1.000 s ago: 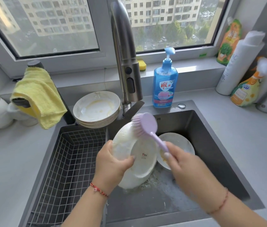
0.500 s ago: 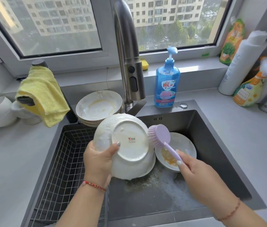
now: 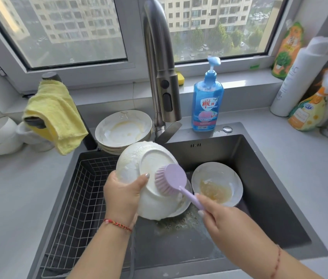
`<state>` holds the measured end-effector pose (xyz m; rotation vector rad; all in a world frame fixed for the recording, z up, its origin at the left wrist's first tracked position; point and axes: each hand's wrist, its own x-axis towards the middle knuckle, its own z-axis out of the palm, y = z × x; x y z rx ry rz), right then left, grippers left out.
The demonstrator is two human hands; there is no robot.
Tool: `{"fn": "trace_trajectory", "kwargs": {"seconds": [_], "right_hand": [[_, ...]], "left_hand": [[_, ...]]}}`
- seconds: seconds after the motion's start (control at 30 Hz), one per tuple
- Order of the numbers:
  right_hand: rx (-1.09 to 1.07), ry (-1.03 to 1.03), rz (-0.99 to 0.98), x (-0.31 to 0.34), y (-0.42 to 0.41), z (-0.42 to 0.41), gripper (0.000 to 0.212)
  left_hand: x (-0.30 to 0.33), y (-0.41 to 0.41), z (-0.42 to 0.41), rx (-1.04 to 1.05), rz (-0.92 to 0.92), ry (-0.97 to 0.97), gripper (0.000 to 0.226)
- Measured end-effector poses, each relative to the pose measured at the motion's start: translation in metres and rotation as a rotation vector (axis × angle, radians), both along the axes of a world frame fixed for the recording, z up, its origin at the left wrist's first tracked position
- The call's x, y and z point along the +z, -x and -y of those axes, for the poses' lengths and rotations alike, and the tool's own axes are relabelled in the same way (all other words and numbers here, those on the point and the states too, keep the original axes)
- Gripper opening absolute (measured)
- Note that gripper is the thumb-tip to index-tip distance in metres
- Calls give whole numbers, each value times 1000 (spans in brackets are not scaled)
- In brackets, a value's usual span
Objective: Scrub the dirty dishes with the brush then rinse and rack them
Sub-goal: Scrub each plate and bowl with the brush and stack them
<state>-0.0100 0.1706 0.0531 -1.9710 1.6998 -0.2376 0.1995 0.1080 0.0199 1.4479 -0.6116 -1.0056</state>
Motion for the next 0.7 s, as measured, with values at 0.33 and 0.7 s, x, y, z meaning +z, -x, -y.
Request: {"fn": "trace_trajectory", "kwargs": {"seconds": [0.33,0.7], "right_hand": [[-47,68,-79,-1,1,27,42],[-13,53,-89,-7,6,11,37]], "left_hand": [[2,1,0,14,8,3,40],[2,-11,2,18,59,23,39]]}}
